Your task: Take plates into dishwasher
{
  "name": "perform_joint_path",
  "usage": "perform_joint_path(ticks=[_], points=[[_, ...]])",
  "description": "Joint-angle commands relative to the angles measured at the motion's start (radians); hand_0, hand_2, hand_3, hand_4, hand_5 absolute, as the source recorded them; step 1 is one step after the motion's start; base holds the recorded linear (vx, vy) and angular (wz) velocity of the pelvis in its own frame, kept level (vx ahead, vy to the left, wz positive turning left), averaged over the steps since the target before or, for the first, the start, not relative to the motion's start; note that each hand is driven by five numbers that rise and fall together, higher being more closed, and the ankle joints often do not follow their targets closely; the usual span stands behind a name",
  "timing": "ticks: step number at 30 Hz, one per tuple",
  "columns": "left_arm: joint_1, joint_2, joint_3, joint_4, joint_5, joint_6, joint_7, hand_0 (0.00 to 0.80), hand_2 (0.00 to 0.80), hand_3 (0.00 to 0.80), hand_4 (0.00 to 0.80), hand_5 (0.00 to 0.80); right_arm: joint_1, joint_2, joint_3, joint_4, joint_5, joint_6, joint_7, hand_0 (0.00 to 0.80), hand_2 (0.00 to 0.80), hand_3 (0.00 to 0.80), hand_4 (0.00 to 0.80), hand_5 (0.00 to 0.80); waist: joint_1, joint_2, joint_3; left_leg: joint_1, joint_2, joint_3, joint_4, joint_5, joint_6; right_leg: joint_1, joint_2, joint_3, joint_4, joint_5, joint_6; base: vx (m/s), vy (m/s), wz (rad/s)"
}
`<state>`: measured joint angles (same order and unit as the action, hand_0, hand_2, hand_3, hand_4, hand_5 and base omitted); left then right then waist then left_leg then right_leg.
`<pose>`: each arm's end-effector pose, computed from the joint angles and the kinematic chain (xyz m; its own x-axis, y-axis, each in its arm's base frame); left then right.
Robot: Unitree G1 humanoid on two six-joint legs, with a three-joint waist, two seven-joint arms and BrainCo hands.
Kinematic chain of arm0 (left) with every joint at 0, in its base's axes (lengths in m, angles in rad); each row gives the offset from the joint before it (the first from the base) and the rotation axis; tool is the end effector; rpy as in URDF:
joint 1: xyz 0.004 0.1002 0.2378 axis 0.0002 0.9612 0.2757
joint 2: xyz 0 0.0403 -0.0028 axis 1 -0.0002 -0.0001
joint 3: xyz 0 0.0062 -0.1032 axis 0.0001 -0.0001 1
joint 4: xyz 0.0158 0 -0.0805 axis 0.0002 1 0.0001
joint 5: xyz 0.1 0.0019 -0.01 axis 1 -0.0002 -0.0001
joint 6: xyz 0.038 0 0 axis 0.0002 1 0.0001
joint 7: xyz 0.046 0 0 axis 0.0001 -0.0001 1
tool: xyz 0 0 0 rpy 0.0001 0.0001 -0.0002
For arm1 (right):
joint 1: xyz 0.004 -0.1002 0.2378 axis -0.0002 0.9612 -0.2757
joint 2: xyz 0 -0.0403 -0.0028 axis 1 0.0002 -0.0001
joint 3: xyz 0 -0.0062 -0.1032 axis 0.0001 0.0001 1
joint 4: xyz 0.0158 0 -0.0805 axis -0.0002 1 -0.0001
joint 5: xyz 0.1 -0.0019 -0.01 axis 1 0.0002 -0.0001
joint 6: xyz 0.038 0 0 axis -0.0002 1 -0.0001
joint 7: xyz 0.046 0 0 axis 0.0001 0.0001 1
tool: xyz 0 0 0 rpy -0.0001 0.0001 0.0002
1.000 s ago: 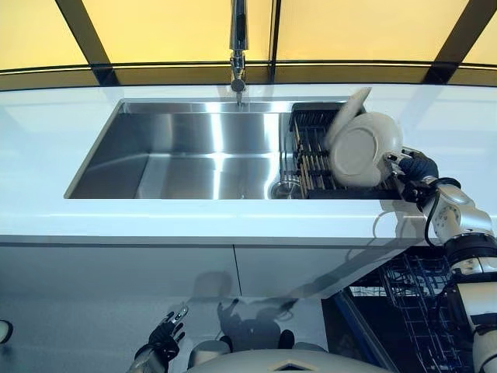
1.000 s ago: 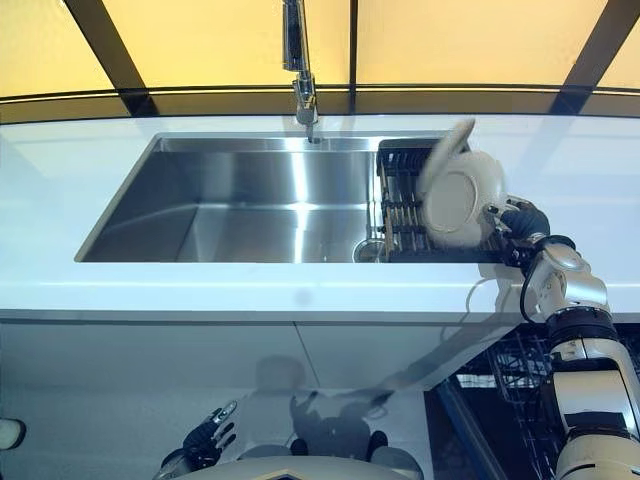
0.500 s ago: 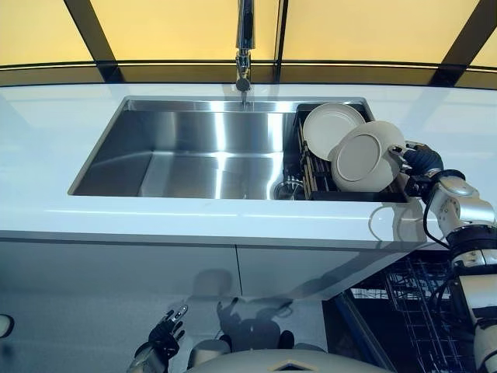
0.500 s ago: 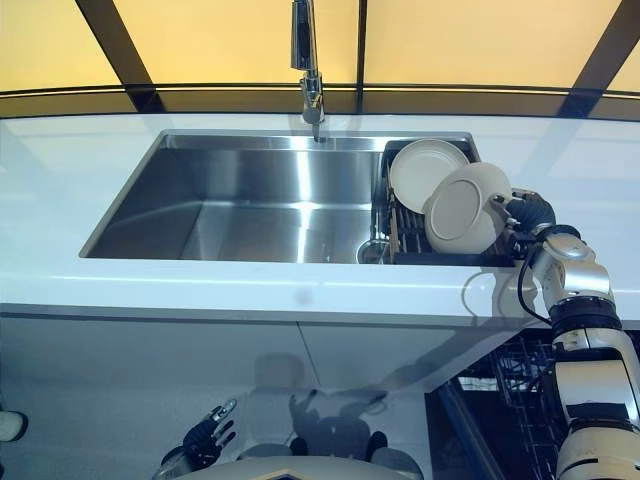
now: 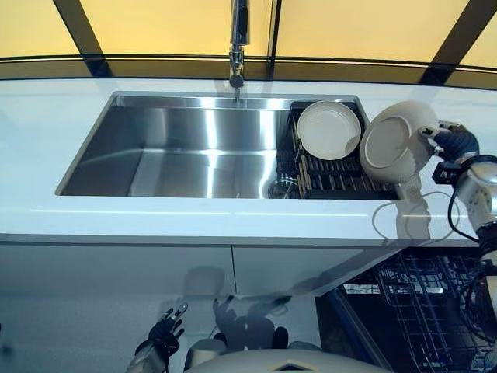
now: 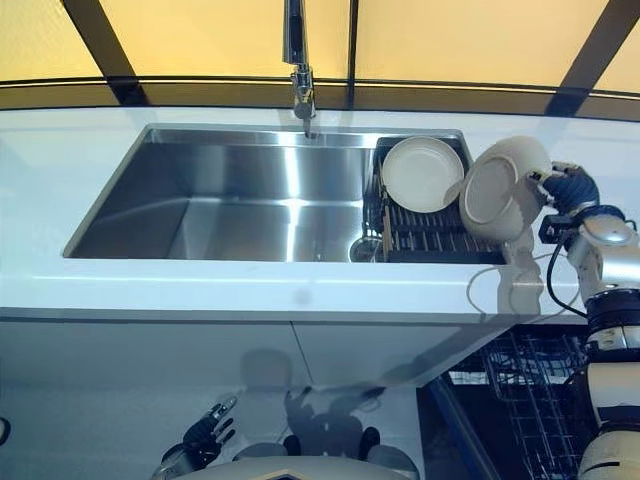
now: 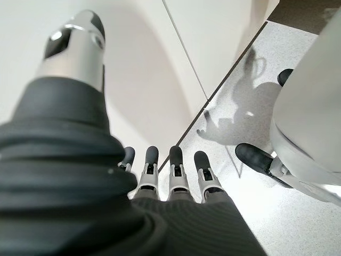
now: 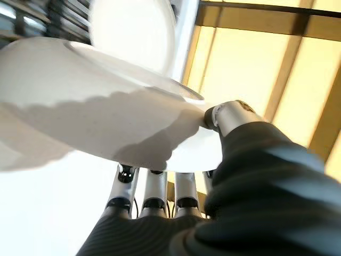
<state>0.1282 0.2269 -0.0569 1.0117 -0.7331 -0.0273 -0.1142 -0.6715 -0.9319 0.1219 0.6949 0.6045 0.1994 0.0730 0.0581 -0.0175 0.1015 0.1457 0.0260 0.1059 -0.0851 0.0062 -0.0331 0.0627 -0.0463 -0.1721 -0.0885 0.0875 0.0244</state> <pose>0.0631 0.2238 -0.1101 0.4984 0.0989 -0.8613 -0.5167 0.8316 -0.2035 0.2861 -0.3431 0.1786 0.9578 -0.2718 -0.0933 0.2446 0.9415 -0.2318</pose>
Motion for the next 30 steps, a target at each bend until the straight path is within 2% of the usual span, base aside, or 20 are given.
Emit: perform_joint_path(ticks=[1, 7, 13, 16, 18, 19, 23, 30], points=[[-0.052, 0.042, -0.017, 0.061, -0.038, -0.015, 0.008, 0.000, 0.000, 0.000, 0.000, 0.000, -0.183, -0.095, 0.040, -0.046, 0.055, -0.087, -0.007, 0.800, 0.800, 0.800, 0.800, 0.800, -0.015, -0.060, -0.047, -0.020, -0.043, 0.034, 0.053, -0.089, 0.014, 0.030, -0.005, -0.007, 0.030, -0.080, 0.056, -0.016, 0.063, -0.05], [-0.058, 0.038, -0.011, 0.096, -0.037, -0.025, -0.002, 0.000, 0.000, 0.000, 0.000, 0.000, -0.191, -0.178, 0.014, -0.113, 0.106, -0.083, 0.028, 0.800, 0.800, 0.800, 0.800, 0.800, -0.041, -0.077, -0.064, -0.020, -0.048, 0.041, 0.052, -0.096, 0.021, 0.018, 0.005, 0.026, 0.034, -0.078, 0.059, -0.007, 0.055, -0.13], [-0.067, 0.032, -0.005, 0.118, -0.048, -0.042, 0.002, 0.000, 0.000, 0.000, 0.000, 0.000, -0.096, -0.234, -0.065, -0.161, 0.069, -0.076, 0.063, 0.800, 0.800, 0.800, 0.800, 0.800, -0.076, -0.087, -0.071, -0.023, -0.051, 0.053, 0.050, -0.100, 0.028, -0.001, 0.015, 0.063, 0.041, -0.072, 0.064, -0.019, 0.041, -0.14], [-0.071, 0.031, 0.004, 0.127, -0.051, -0.051, 0.014, 0.000, 0.000, 0.000, 0.000, 0.000, 0.017, -0.245, -0.139, -0.209, 0.055, -0.066, 0.081, 0.800, 0.800, 0.800, 0.800, 0.800, -0.103, -0.089, -0.073, -0.025, -0.053, 0.064, 0.051, -0.102, 0.033, -0.014, 0.022, 0.086, 0.044, -0.067, 0.066, -0.021, 0.023, -0.16], [-0.072, 0.033, 0.002, 0.128, -0.051, -0.052, 0.014, 0.000, 0.000, 0.000, 0.000, 0.000, 0.032, -0.244, -0.150, -0.214, 0.052, -0.066, 0.081, 0.800, 0.800, 0.800, 0.800, 0.800, -0.102, -0.091, -0.073, -0.026, -0.053, 0.066, 0.052, -0.103, 0.034, -0.015, 0.022, 0.089, 0.044, -0.067, 0.066, -0.020, 0.014, -0.16], [-0.076, 0.032, 0.018, 0.132, -0.048, -0.056, 0.019, 0.000, 0.000, 0.000, 0.000, 0.000, 0.130, -0.232, -0.207, -0.248, 0.038, -0.068, 0.095, 0.800, 0.800, 0.800, 0.800, 0.800, -0.126, -0.088, -0.071, -0.026, -0.055, 0.073, 0.052, -0.104, 0.038, -0.025, 0.027, 0.106, 0.043, -0.060, 0.068, -0.028, 0.023, -0.17], [-0.082, 0.030, 0.031, 0.135, -0.049, -0.067, 0.012, 0.000, 0.000, 0.000, 0.000, 0.000, 0.297, -0.187, -0.301, -0.293, 0.012, -0.080, 0.120, 0.800, 0.800, 0.800, 0.800, 0.800, -0.154, -0.084, -0.068, -0.026, -0.054, 0.089, 0.057, -0.108, 0.043, -0.042, 0.033, 0.130, 0.047, -0.052, 0.070, -0.019, 0.028, -0.19], [-0.092, 0.020, 0.049, 0.130, -0.043, -0.075, 0.019, 0.000, 0.000, 0.000, 0.000, 0.000, 0.506, -0.058, -0.391, -0.347, -0.033, -0.118, 0.139, 0.800, 0.800, 0.800, 0.800, 0.800, -0.195, -0.078, -0.055, -0.026, -0.053, 0.115, 0.061, -0.114, 0.049, -0.065, 0.038, 0.159, 0.048, -0.036, 0.076, -0.010, -0.006, -0.18]])
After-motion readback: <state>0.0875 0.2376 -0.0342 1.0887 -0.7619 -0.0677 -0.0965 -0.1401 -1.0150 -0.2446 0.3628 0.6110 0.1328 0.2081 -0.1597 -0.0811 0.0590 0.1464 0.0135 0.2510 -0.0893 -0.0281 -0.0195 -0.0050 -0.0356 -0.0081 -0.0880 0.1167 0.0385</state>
